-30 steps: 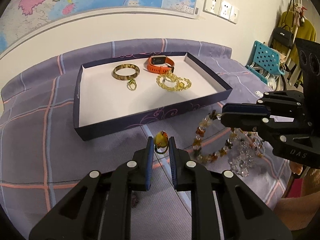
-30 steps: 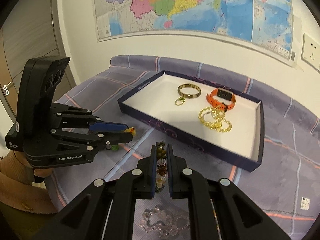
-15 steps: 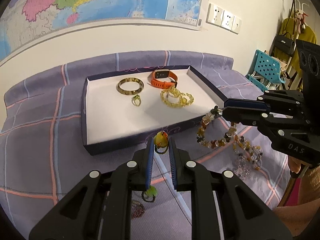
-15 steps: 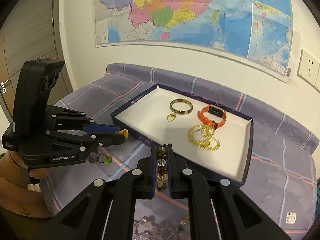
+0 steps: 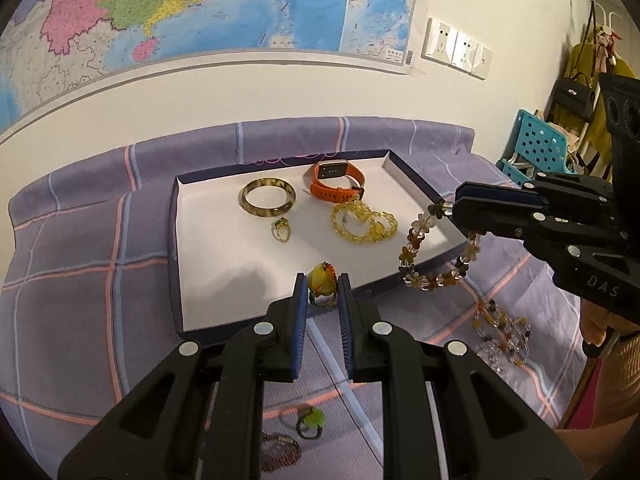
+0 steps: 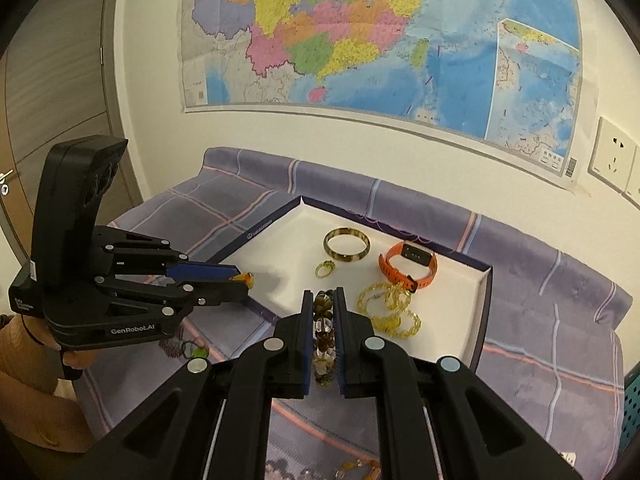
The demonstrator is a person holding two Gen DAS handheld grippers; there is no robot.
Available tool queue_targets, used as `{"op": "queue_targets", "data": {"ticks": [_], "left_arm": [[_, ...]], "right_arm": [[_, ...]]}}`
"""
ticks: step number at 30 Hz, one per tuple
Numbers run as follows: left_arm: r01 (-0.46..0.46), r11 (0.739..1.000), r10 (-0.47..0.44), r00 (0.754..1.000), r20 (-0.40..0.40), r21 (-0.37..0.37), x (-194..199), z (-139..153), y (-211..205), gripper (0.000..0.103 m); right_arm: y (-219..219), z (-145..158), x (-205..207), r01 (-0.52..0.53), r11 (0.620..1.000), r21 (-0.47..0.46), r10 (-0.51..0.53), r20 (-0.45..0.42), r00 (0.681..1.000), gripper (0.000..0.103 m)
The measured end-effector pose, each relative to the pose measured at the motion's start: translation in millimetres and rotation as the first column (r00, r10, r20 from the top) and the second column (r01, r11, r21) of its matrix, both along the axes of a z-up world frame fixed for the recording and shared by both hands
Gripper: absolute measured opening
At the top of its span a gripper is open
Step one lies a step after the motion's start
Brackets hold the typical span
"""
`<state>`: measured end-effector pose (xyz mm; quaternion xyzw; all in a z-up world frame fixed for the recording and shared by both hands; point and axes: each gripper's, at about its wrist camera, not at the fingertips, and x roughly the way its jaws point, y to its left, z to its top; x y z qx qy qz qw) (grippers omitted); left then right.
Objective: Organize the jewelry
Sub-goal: 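Carry the yellow pendant with the left tool while the right tool carries the bracelet into the box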
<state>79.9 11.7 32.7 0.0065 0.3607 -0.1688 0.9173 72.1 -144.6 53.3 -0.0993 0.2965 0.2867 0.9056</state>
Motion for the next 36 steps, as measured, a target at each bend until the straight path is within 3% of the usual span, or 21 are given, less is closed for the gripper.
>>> {"op": "queue_targets", "data": {"ticks": [17,36], "left_arm": [[-0.023,1.000,0.024,1.000,-0.017,0.018,32,0,-1,0.016],[-0.054,0.997,0.057,0.995,-0.077,0.050,67,-22,-3,0.016]], "right_arm": [[6,6,33,0.002,1.000,0.029,-0.002,-0.003,1.000,0.008],[13,-14,68,0.010,0.999,0.051,-0.006,-0.070,0.998,0.008]]}}
